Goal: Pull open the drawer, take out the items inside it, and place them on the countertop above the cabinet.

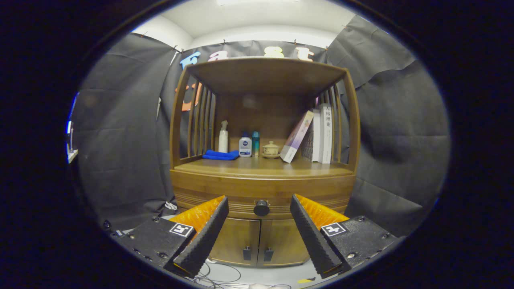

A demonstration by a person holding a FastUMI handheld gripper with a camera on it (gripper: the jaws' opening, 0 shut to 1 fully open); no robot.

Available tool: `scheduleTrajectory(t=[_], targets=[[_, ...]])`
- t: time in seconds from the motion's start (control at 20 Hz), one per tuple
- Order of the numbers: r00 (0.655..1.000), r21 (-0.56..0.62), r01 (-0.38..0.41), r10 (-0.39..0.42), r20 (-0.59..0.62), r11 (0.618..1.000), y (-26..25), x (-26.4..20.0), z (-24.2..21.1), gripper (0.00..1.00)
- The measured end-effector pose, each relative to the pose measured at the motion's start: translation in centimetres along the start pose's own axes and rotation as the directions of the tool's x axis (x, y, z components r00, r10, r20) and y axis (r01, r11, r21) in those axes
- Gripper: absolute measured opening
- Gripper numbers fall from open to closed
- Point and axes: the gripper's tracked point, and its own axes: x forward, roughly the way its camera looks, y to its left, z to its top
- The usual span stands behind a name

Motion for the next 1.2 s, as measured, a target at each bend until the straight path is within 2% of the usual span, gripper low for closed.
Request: scheduleTrajectory(t=[0.45, 0.65, 0.75, 0.95, 1.15, 1.2], targets=[[0.997, -0.019, 0.024, -0.026, -0.075, 1.0, -0.7, 10.5, -5.7, 1.0], [0.995, -0.02, 0.037, -0.039, -0.097, 0.999, -0.8, 13.3, -6.7, 1.0], [0.993, -0.023, 0.039, -0.042, -0.113, 0.999, -0.8, 14.2, -7.1, 0.97], [0.991, -0.042, 0.077, -0.081, -0.107, 0.996, -1.1, 14.6, -7.0, 0.79], [0.992, 0.006, 0.073, -0.072, -0.101, 0.997, -0.9, 14.8, -7.2, 0.52], [0.992, 0.004, 0.072, -0.071, -0.103, 0.997, -1.0, 15.0, -7.3, 0.49]])
